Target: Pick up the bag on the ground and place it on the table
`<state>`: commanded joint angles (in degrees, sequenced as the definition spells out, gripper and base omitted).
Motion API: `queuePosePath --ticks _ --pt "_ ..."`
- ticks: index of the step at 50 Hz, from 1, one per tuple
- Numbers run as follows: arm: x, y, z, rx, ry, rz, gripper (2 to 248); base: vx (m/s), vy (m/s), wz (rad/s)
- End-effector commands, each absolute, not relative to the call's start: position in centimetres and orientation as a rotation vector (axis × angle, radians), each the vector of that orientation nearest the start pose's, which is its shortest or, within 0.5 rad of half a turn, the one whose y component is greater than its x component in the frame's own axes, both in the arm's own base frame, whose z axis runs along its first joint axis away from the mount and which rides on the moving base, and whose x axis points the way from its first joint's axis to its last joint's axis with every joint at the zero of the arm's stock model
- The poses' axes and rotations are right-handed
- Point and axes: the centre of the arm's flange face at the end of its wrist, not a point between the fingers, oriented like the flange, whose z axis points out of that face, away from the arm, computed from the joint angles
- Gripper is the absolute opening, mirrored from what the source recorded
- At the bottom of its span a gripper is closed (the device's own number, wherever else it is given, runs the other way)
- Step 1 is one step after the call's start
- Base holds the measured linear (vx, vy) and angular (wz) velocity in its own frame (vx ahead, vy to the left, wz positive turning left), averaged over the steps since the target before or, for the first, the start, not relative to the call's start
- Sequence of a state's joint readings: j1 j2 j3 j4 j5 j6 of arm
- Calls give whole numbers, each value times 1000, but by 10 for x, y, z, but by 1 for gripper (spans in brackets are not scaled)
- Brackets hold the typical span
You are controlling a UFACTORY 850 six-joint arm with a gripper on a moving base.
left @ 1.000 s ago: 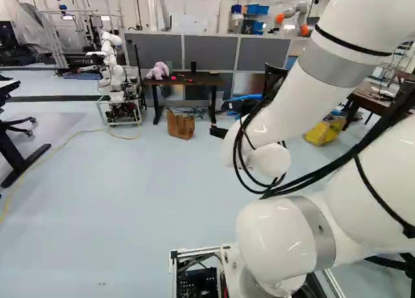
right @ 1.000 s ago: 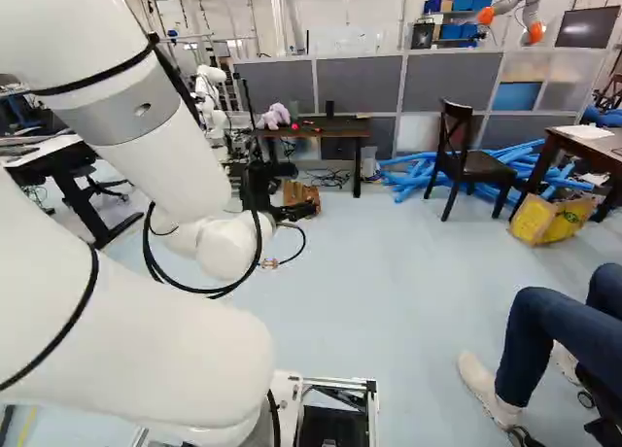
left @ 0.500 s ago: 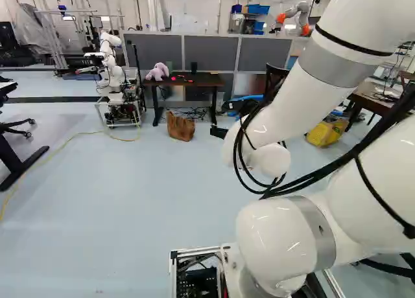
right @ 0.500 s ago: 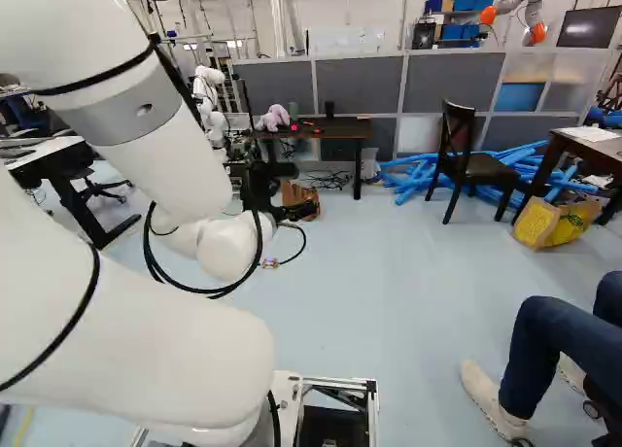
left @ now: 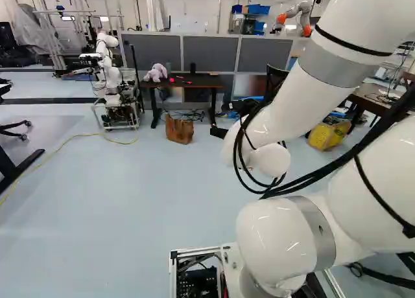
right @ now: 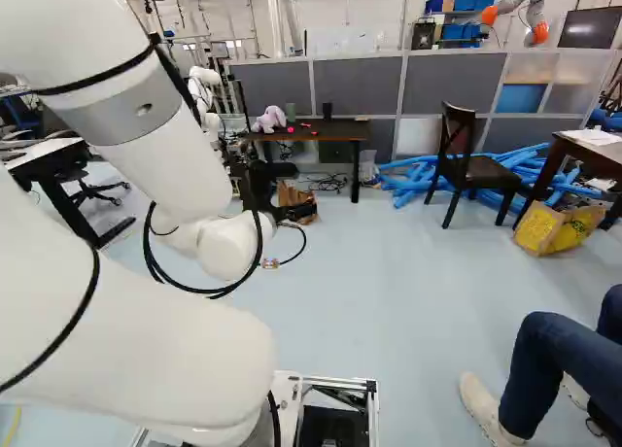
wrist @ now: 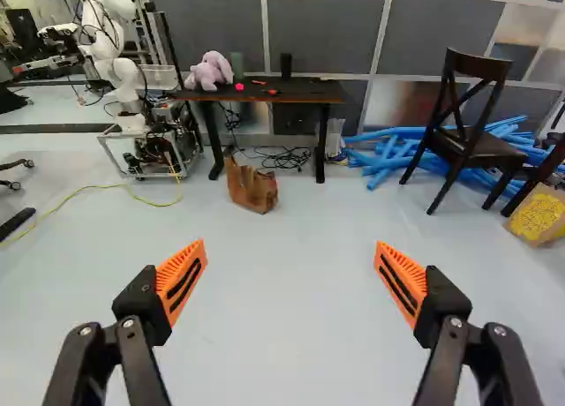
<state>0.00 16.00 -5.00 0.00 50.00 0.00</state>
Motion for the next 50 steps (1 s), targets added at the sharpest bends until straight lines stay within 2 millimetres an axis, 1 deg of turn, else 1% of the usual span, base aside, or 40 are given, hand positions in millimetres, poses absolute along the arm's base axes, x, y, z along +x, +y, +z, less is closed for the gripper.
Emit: queuePosePath --ticks 25,50 --pt "270 0 366 -2558 0 -1824 247 143 -68 1" --pt "270 0 366 -2558 0 -1824 247 197 -61 0"
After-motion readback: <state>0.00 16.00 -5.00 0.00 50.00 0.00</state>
